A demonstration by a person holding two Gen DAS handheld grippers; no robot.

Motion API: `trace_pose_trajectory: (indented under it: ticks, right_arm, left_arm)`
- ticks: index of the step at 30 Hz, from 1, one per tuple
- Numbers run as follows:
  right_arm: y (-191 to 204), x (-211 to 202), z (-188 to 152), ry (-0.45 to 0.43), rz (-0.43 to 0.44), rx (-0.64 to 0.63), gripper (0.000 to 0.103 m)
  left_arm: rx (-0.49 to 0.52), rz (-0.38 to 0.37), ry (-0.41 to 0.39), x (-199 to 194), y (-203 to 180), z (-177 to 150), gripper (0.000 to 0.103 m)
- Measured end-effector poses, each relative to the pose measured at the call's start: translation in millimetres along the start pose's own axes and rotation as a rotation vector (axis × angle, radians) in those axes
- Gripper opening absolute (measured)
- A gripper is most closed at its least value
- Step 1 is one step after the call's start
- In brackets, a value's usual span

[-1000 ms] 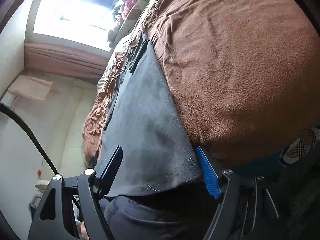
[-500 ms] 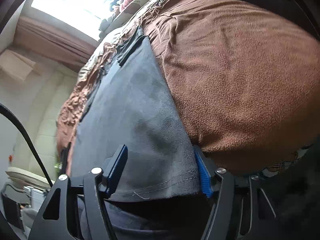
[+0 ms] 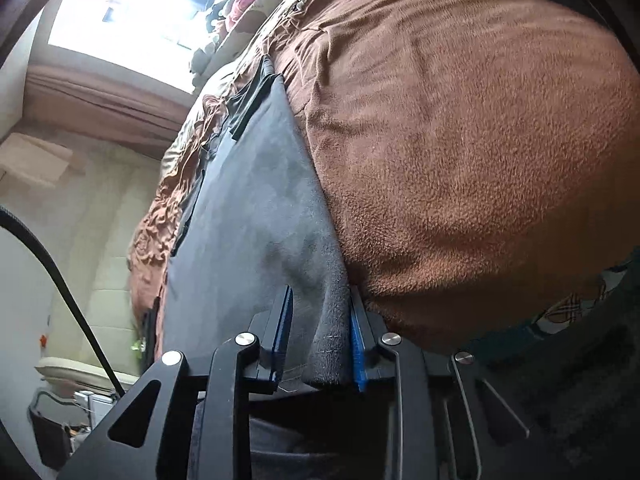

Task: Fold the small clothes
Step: 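Adjust the grip on the hem with both grippers and start lifting, then lift the held hem with both grippers and fold it toward the collar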

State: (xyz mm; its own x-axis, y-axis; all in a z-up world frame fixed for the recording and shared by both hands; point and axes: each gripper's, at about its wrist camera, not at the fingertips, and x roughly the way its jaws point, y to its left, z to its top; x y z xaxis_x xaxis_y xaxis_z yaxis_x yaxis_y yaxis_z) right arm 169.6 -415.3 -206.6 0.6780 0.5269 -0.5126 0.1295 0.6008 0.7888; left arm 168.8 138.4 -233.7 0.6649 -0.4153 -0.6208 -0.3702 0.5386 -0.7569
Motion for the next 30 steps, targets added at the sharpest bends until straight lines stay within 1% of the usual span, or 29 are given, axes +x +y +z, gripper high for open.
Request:
trace_pose_trajectory:
  ticks: [4, 10, 11, 12, 13, 14, 15, 17, 22, 25, 27, 30]
  right_arm:
    - [-7, 1, 0, 0.002, 0.010, 0.000, 0.025]
    - [-2, 15, 2, -0.003, 0.007, -0.002, 0.026]
    - [-1, 14, 1, -0.001, 0.014, -0.008, 0.026]
    - [0, 14, 1, -0.001, 0.007, -0.015, 0.026]
    - [2, 14, 0, -0.003, 0.000, -0.023, 0.024]
    - [4, 13, 0, 0.000, -0.007, -0.032, 0.015]
    - [5, 13, 0, 0.011, -0.009, -0.037, 0.010]
    - [6, 11, 0, 0.020, 0.018, -0.030, 0.004]
    - [10, -4, 5, -0.012, 0.056, -0.013, 0.003]
    - [13, -14, 7, -0.031, 0.105, -0.009, 0.002]
    - [19, -22, 9, -0.039, 0.141, -0.012, 0.002]
    - [28, -35, 12, -0.050, 0.173, -0.016, 0.002]
  left_arm:
    - [-0.005, -0.007, -0.005, 1, 2, 2, 0.021]
    - [-0.012, -0.028, -0.025, 7, 6, 8, 0.021]
    - [-0.017, -0.035, -0.022, 8, 7, 9, 0.017]
    - [-0.019, -0.032, -0.021, 8, 8, 9, 0.008]
    - [-0.024, -0.030, -0.017, 9, 9, 9, 0.007]
    - [-0.036, -0.043, -0.016, 8, 11, 9, 0.006]
    - [-0.044, -0.054, -0.015, 8, 11, 9, 0.006]
    - [-0.046, -0.076, -0.019, 3, 10, 9, 0.006]
    - [-0.047, -0.154, -0.037, -13, -4, 10, 0.005]
    - [-0.047, -0.195, -0.050, -28, -13, 12, 0.004]
    - [-0.042, -0.202, -0.054, -35, -21, 14, 0.004]
    - [-0.035, -0.256, -0.062, -48, -32, 15, 0.004]
